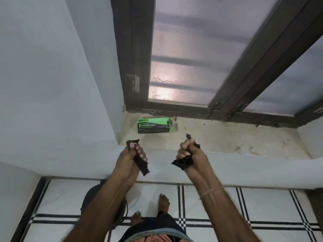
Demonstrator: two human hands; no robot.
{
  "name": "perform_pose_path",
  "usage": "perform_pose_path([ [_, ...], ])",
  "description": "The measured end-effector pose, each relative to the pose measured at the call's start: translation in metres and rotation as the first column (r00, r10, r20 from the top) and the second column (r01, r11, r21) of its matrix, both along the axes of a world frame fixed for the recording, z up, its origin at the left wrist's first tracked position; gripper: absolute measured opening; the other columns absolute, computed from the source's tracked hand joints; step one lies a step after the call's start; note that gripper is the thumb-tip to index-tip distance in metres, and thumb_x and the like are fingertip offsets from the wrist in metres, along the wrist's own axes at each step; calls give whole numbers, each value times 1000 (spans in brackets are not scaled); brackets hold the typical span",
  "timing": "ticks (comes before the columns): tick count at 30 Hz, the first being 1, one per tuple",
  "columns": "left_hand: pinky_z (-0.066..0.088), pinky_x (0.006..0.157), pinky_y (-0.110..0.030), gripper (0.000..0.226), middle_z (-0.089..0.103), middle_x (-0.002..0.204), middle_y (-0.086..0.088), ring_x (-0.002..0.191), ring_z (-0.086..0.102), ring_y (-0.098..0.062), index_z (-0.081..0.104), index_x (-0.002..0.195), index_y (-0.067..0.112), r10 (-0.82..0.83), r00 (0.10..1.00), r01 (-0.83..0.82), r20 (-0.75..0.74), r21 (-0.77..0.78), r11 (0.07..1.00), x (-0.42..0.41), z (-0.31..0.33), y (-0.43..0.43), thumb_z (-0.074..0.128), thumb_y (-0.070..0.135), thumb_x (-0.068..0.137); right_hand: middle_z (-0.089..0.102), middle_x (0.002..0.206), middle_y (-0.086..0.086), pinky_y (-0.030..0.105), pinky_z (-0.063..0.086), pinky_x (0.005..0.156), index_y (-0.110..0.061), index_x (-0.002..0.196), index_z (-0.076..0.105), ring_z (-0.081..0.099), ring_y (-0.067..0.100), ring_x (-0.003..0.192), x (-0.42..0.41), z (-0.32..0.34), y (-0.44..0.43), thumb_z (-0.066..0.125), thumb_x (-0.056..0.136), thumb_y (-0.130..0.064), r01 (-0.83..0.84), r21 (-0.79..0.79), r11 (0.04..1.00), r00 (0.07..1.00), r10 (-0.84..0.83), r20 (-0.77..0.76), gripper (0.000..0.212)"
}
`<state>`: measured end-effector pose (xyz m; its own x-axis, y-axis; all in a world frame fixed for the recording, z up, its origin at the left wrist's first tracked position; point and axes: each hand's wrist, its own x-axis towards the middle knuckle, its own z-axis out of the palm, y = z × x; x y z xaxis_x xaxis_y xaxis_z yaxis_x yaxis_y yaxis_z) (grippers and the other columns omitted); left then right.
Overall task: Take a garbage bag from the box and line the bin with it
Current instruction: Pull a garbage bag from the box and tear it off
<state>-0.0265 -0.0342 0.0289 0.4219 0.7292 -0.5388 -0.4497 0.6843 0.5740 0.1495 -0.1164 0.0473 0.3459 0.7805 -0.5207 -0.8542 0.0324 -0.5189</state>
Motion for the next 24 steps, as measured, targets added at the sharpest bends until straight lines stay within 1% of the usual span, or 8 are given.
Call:
perform_pose_path([
  [3, 51, 55, -27, 27, 56, 71, -1, 56, 52, -12, 54, 92, 13, -22, 994, 27, -106, 47, 999, -7, -12, 2, 40, 27, 109, 68, 82, 5, 21, 47, 51, -9, 106, 66, 50, 8, 50, 22, 1, -14, 50, 104, -15, -131, -98, 987, 938, 155, 311, 17],
  [6, 51, 68, -34, 31, 62, 83, -6, 63, 56, -16, 56, 114, 11, -86, 996, 85, -25, -13, 996, 5, -12, -4, 39, 36, 108, 71, 104, 10, 28, 49, 73, -9, 119, 72, 56, 14, 76, 19, 0, -20, 50, 103, -1, -236, -207, 949, 828, 308, 468, 29],
  [8, 50, 77, -37, 37, 60, 83, -8, 71, 57, -20, 53, 116, 9, -83, 995, 86, 58, -51, 995, 17, -2, -5, 35, 40, 108, 62, 104, 6, 28, 43, 74, -11, 118, 74, 48, 15, 79, 9, 1, -22, 61, 100, -19, -307, -215, 927, 790, 374, 486, 23],
  [11, 52, 88, -43, 31, 63, 90, -12, 89, 62, -26, 52, 114, 4, 5, 997, 0, 76, -69, 998, 37, 12, -2, 37, 31, 108, 67, 103, -1, 19, 43, 69, -25, 125, 70, 54, 10, 78, 2, 5, -20, 70, 92, -38, -447, -277, 851, 600, 515, 612, 35],
  [13, 51, 95, -42, 35, 68, 105, -15, 102, 65, -30, 53, 124, 0, 43, 999, -44, -14, -13, 999, 49, 14, 4, 37, 27, 109, 74, 115, -7, 16, 53, 79, -34, 133, 64, 68, 6, 93, 3, 7, -12, 76, 91, -29, -480, -257, 839, 509, 505, 697, 44],
  [17, 49, 94, -37, 51, 70, 127, -19, 121, 65, -33, 58, 133, -2, -7, 985, 21, -172, 78, 997, 73, 11, 12, 35, 36, 107, 75, 117, -7, 32, 60, 91, -33, 130, 68, 70, 13, 111, 20, 1, 5, 85, 84, -21, -401, -213, 891, 411, 383, 827, 51],
  [20, 51, 88, -36, 50, 78, 113, -9, 105, 73, -22, 60, 130, 0, -3, 976, 16, -217, 57, 998, 91, 14, 13, 41, 38, 105, 78, 113, -4, 41, 61, 91, -21, 114, 78, 73, 17, 107, 34, -6, 13, 80, 87, -16, -321, -154, 934, 415, 285, 864, 27],
  [24, 48, 88, -38, 41, 79, 112, 0, 106, 74, -16, 68, 121, 12, -45, 912, 129, -407, 181, 975, 103, 14, 15, 53, 44, 100, 78, 85, 1, 20, 55, 78, -7, 95, 78, 72, 7, 85, 59, -13, 23, 74, 93, -11, -203, -142, 969, 611, 239, 754, 6],
])
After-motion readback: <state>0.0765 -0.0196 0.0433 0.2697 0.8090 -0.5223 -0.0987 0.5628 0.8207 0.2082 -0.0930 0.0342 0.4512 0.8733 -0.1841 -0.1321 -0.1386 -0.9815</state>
